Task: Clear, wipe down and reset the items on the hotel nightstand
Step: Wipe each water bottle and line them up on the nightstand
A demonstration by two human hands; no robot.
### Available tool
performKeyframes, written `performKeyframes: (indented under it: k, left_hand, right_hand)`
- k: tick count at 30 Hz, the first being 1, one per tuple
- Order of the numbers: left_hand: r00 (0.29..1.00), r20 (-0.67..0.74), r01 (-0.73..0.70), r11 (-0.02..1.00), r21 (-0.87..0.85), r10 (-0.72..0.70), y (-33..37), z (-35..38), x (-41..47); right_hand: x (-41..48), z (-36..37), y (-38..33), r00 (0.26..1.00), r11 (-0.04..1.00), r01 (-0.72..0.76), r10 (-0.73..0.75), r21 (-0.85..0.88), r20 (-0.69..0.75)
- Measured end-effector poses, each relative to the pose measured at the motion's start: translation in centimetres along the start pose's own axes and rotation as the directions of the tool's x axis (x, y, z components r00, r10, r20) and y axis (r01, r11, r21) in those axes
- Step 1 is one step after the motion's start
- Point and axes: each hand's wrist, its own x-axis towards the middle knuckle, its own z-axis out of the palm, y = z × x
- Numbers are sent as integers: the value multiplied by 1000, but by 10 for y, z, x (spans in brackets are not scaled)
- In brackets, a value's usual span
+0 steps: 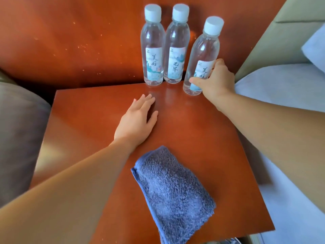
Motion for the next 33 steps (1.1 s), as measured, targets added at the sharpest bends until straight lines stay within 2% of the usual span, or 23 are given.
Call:
performKeyframes:
  k: [11,33]
  left_hand:
    - [999,-35,-23,1000,4,23,0,0,-1]
    - [998,-48,-48,999,16,48,-2,3,0]
  right_hand:
    - [23,5,-16,1000,997,-14,15,-79,15]
    - [29,10,-18,998,997,-51,53,-56,28]
